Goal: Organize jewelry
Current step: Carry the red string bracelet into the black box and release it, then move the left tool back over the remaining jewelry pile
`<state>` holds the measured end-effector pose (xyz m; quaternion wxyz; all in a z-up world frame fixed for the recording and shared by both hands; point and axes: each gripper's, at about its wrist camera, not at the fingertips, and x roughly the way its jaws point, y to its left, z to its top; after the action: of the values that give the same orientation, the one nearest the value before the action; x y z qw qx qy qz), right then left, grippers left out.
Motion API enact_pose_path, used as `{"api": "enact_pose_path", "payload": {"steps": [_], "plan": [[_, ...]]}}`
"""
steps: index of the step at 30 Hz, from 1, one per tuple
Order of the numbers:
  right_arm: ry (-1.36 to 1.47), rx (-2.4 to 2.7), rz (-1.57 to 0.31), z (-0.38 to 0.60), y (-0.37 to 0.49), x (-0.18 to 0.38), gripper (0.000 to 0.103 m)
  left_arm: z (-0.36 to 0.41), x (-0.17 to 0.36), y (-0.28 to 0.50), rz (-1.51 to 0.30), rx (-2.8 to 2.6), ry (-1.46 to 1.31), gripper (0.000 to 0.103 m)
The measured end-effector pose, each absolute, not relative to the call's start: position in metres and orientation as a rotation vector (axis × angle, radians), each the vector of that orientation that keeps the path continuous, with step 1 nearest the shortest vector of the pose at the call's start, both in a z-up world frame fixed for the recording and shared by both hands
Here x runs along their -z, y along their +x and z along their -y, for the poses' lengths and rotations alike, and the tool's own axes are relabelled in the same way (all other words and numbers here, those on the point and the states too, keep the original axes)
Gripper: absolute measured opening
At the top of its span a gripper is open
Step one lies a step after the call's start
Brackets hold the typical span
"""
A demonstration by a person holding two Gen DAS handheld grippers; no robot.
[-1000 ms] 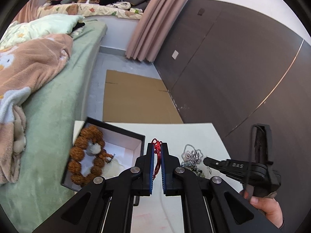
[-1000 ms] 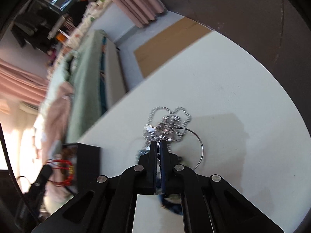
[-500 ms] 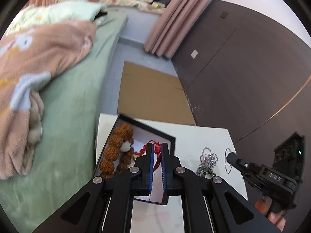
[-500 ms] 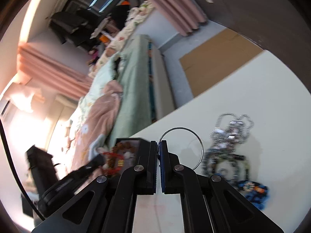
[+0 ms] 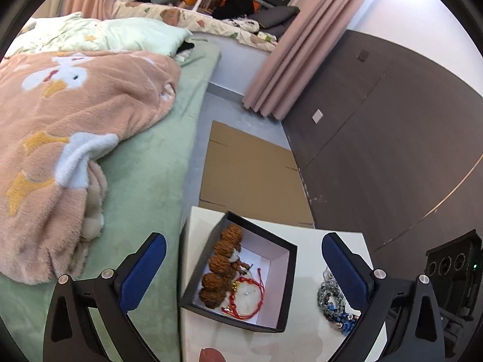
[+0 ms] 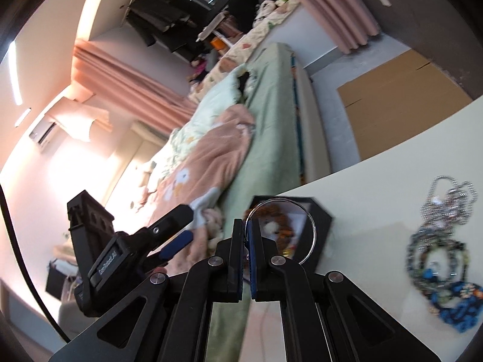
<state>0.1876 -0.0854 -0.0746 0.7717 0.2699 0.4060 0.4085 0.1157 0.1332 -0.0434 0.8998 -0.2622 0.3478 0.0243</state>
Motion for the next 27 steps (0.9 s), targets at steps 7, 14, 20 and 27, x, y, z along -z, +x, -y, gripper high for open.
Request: {"api": "enact_pose_path", "payload": {"steps": [7, 14, 20, 27], "plan": [[0.606, -0.963, -0.968, 0.054, 0.194, 0.088, 0.058, -0.147, 0.046, 0.111, -0.701, -0.062, -0.567, 0.103], [0.566, -0.858, -0.924, 0.079, 0.193, 0.082, 0.089, -0.142, 0.042, 0.109, -0.688, -0.044, -0.534, 0.103], [0.55, -0.736, -0.876, 0.125, 0.191, 0.07, 0.103, -0.124, 0.04, 0.113, -0.707, 0.009, -0.505, 0.103], [0.475, -0.619, -0.891, 0.169, 0.188, 0.069, 0.103, -0.094, 0.038, 0.12, -0.725, 0.058, -0.456, 0.103]]}}
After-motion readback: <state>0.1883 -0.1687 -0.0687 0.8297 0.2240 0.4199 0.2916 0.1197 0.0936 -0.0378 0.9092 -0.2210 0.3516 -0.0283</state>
